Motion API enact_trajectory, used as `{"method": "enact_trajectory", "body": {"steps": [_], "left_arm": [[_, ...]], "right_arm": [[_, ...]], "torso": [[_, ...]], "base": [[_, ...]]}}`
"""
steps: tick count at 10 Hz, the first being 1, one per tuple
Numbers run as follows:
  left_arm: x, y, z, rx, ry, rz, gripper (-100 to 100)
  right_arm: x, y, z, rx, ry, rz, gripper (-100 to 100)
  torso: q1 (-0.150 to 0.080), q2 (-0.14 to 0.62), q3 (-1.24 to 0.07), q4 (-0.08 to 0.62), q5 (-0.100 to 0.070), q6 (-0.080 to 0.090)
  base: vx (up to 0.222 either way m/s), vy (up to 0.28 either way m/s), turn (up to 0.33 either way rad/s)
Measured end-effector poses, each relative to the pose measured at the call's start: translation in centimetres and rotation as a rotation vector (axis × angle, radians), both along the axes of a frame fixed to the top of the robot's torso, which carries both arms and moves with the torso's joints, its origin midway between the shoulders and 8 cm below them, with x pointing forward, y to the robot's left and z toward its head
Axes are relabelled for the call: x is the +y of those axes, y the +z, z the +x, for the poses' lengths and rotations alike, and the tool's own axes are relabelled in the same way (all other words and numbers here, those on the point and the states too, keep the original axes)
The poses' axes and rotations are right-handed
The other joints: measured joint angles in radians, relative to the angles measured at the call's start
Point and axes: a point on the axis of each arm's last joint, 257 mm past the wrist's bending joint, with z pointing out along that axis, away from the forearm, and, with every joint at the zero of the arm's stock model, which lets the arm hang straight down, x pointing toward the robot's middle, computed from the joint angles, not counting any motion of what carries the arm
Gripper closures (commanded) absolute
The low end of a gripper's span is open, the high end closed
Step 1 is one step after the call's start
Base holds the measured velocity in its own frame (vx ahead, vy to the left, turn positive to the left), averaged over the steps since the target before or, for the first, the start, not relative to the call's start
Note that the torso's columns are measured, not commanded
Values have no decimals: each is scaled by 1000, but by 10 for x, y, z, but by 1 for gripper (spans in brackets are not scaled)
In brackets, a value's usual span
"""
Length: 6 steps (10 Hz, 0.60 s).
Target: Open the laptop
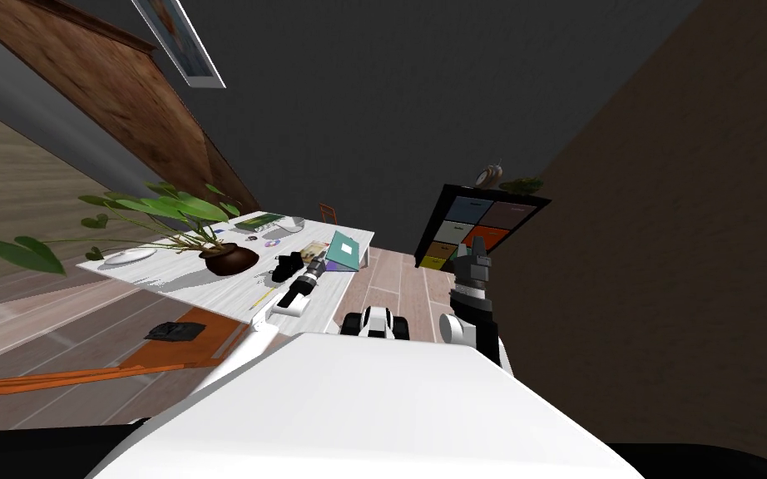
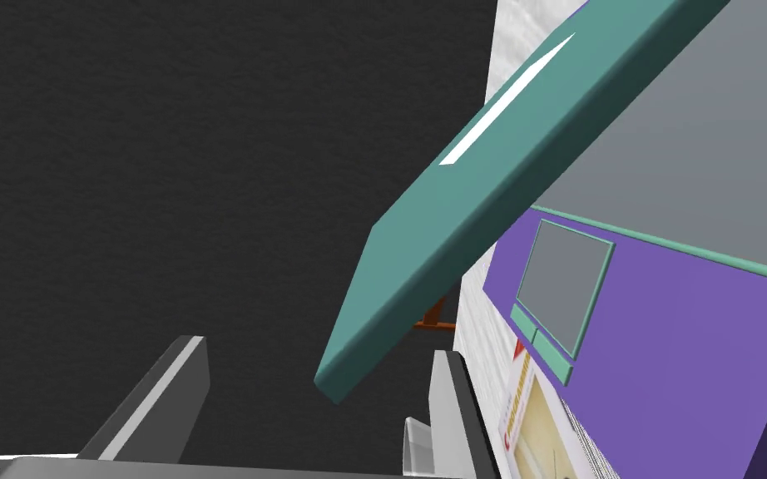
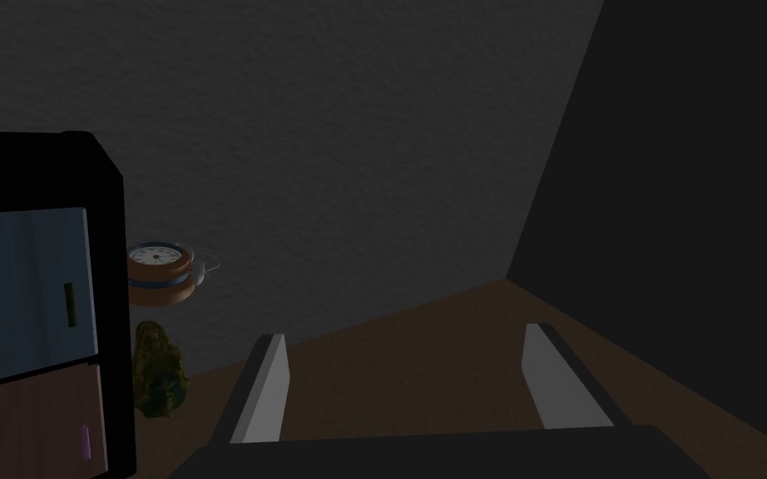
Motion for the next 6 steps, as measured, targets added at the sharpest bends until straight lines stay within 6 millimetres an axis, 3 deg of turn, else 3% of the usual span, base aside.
{"method": "enact_trajectory", "body": {"steps": [6], "left_arm": [[15,37,2,5,-9,-2,-100]], "right_arm": [[0,0,0,0,0,0,0]], "torso": [[1,0,0,1,0,0]], "base": [[3,-31,16]]}}
